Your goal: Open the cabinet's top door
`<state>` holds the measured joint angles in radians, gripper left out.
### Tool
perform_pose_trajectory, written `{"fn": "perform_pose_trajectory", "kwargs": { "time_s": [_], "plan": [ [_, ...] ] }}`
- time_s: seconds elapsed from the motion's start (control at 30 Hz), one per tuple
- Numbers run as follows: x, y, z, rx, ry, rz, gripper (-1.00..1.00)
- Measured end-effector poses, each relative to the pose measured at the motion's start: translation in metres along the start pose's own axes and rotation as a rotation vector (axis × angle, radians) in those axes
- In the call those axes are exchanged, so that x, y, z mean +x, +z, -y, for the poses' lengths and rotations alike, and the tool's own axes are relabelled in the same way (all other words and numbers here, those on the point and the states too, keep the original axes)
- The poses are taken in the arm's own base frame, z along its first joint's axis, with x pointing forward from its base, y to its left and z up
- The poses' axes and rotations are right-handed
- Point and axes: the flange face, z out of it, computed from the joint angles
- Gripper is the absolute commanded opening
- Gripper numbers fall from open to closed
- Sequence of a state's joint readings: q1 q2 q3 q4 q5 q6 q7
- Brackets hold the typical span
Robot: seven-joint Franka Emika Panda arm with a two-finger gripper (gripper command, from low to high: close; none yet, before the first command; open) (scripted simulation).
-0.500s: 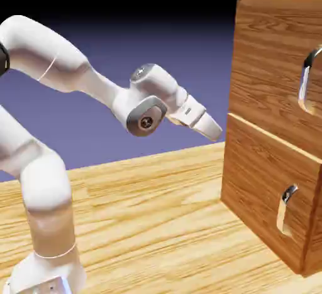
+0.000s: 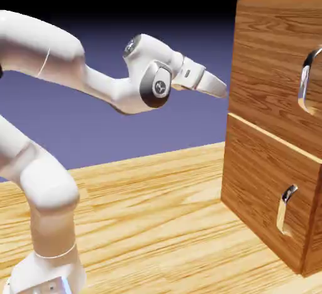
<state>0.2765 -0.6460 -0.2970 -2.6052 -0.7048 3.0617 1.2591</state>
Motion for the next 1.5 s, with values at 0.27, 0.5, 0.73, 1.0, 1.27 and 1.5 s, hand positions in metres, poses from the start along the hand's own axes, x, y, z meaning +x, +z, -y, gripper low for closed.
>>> {"fn": "perform_pose_trajectory", "kwargs": {
  "time_s": [0.27, 0.5, 0.73, 1.0, 1.27, 1.5],
  "plan": [
    [0.031, -0.023, 0.016, 0.104, -0.002, -0.090, 0.00],
    [0.056, -0.037, 0.015, 0.182, 0.004, -0.162, 0.00],
    [0.081, -0.042, 0.001, 0.246, 0.015, -0.225, 0.00],
    [0.107, -0.035, -0.028, 0.297, 0.031, -0.283, 0.00],
    [0.131, -0.013, -0.070, 0.323, 0.046, -0.326, 0.00],
    [0.148, 0.016, -0.116, 0.323, 0.057, -0.349, 0.00]
  ]
}}
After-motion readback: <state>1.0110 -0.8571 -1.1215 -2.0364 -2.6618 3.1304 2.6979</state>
